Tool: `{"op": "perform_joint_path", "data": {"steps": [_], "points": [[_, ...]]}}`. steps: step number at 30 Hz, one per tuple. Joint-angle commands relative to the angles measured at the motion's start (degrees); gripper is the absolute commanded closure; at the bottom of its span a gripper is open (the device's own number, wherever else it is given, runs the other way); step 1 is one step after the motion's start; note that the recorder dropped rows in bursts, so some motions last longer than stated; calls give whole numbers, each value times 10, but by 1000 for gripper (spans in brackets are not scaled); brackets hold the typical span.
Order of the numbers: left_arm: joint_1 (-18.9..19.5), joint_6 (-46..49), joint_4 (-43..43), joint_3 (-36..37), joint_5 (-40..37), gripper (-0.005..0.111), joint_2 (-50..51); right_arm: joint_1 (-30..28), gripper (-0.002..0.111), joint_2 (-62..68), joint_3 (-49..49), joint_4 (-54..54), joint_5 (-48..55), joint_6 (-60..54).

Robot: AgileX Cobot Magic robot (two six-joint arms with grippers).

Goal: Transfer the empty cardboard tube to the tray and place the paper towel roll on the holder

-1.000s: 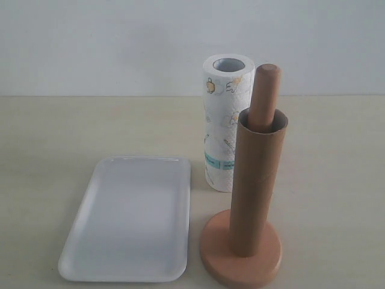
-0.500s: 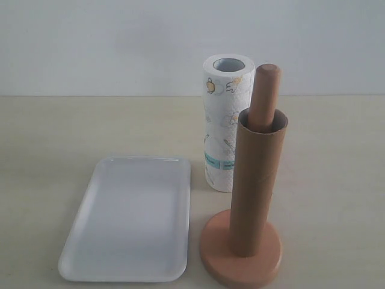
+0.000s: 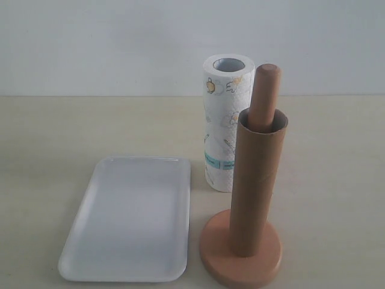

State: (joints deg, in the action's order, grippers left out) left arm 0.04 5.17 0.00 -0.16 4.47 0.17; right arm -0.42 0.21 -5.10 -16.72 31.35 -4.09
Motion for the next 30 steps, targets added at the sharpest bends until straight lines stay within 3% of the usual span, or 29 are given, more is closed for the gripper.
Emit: {"op": "perform_joint_path", "data": {"steps": [1,10,15,30], "points": [[1,-5,-6,2,2,103,-2,0,107,-2,0,2,2,-10],[1,-21,-6,2,2,103,-2,0,107,-2,0,1,-106,-50],[1,-21,-6,2,2,103,-2,0,107,-2,0,12,-62,-136],[1,-106,0,-25,57,103,10,0,107,-2,0,12,-67,-130]]}}
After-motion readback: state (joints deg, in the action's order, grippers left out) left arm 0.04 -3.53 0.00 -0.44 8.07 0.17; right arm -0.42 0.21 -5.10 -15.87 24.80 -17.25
